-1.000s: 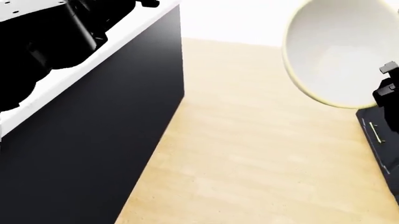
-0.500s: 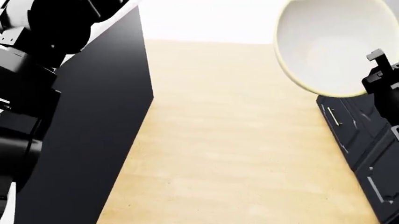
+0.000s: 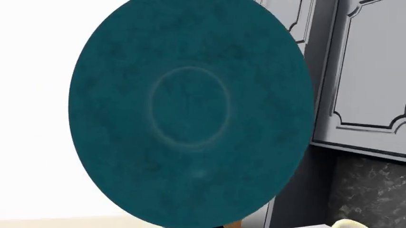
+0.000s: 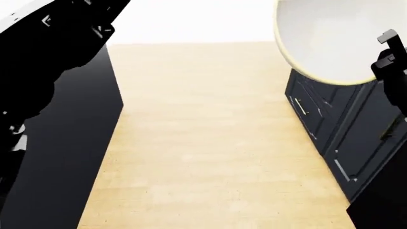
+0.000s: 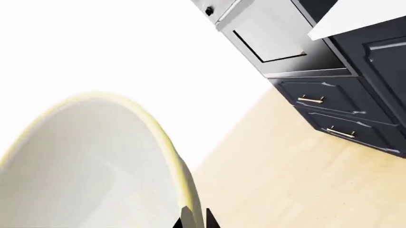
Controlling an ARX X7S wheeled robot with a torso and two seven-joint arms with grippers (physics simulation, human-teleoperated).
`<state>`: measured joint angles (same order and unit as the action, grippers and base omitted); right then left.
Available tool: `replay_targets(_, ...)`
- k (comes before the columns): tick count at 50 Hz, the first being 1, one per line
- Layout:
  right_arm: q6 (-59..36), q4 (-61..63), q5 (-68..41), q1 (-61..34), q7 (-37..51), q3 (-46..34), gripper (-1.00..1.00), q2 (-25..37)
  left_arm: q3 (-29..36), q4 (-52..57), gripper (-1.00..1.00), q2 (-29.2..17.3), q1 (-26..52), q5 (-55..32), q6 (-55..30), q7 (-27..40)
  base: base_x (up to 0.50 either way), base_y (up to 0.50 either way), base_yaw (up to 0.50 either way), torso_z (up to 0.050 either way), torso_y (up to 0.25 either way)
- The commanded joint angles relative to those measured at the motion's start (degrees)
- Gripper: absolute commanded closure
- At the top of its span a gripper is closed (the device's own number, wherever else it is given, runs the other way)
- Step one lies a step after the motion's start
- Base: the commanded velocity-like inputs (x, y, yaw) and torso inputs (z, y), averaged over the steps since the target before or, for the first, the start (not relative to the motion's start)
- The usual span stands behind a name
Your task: Pick the teapot and bowl and place them in the sink. Then turn on the water.
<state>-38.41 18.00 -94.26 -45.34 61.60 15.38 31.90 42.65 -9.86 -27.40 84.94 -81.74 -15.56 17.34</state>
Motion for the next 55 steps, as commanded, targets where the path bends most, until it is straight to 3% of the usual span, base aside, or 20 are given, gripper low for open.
replay_targets(1, -0.4, 0.8, -2.0, -3.1, 1.3, -0.4, 1.0, 0.8, -4.1, 9.5, 1.0, -3.5, -3.0, -0.7, 2.0, 3.4, 0.0, 0.06, -0.5, 0.0, 0.0)
replay_targets(55, -1.4, 1.6, -4.8, -8.3, 3.2, -4.0, 1.0, 1.3, -6.5, 14.4, 1.0, -5.7, -7.5, -2.7, 3.7, 7.5, 0.01, 0.06, -0.5, 0.001, 0.002)
